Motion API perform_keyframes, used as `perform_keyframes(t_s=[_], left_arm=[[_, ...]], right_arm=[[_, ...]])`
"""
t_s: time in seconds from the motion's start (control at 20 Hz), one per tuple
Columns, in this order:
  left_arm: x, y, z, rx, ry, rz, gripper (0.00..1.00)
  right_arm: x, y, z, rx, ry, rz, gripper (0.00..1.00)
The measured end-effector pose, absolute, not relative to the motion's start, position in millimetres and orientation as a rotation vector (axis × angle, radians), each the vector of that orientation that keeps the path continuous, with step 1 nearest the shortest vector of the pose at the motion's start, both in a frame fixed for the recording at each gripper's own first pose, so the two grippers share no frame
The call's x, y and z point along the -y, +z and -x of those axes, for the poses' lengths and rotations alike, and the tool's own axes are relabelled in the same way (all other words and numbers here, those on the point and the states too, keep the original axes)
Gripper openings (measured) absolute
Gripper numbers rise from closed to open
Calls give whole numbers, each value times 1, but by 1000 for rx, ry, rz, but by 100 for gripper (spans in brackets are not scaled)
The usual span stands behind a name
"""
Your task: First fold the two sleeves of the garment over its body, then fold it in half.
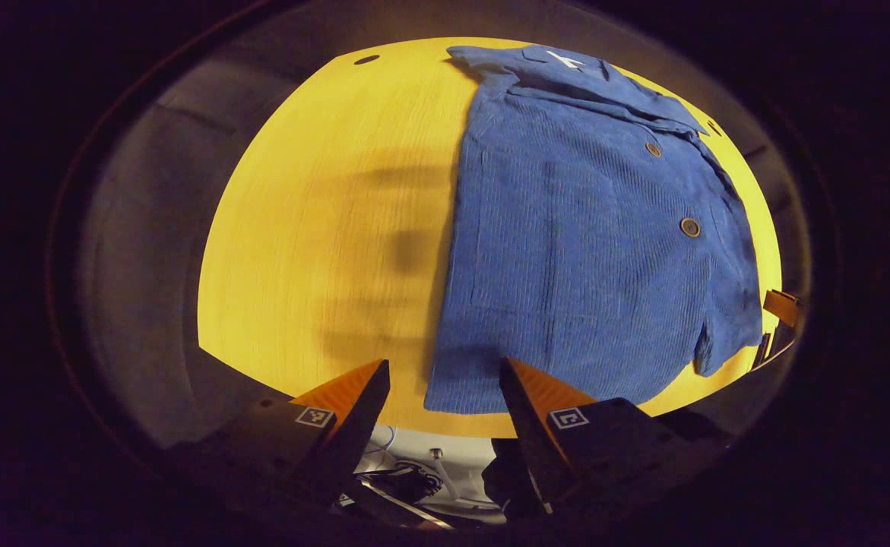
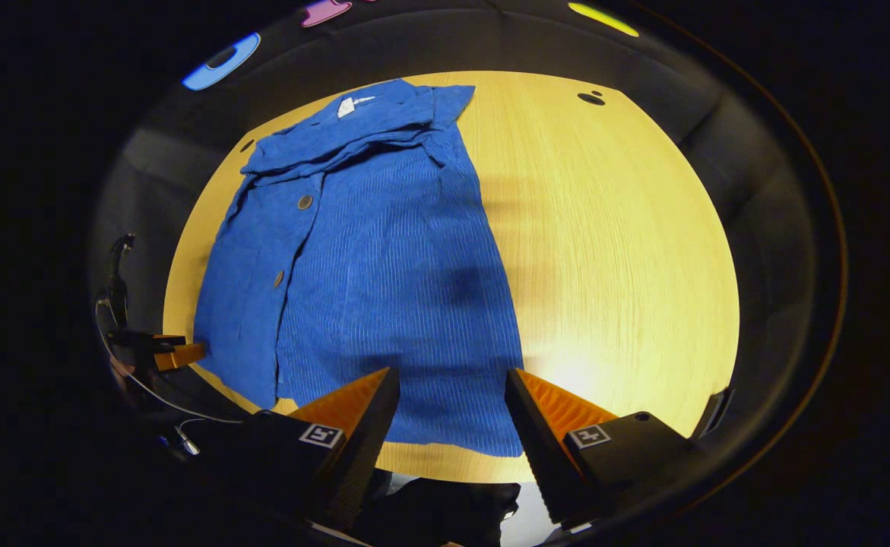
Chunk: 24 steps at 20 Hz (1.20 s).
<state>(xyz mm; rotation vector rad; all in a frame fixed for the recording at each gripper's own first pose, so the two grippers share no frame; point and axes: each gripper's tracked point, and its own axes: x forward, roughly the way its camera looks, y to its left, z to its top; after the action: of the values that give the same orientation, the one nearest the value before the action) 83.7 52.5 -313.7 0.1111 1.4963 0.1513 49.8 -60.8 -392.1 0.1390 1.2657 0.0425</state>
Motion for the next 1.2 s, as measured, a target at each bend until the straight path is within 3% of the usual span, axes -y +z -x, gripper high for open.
perform_keyframes(t_s=[0.45,0.5,0.95,1.1,1.2], left_arm=[[-56,-328,-77,-1517,102,-134,88],[-57,-328,-77,-1514,98,-143,85],[-53,-333,-74,-1420,51,-106,88],[-44,-337,-73,-1407,22,-90,57],[-40,-334,-75,-1416,11,-82,53]], right_arm=[[76,-417,-18,-1321,-3,-114,94],[78,-419,-16,-1329,-7,-105,94],[86,-436,-11,-1339,-45,-53,94],[84,-439,-9,-1359,-48,-57,88],[80,-438,-9,-1372,-68,-80,81]])
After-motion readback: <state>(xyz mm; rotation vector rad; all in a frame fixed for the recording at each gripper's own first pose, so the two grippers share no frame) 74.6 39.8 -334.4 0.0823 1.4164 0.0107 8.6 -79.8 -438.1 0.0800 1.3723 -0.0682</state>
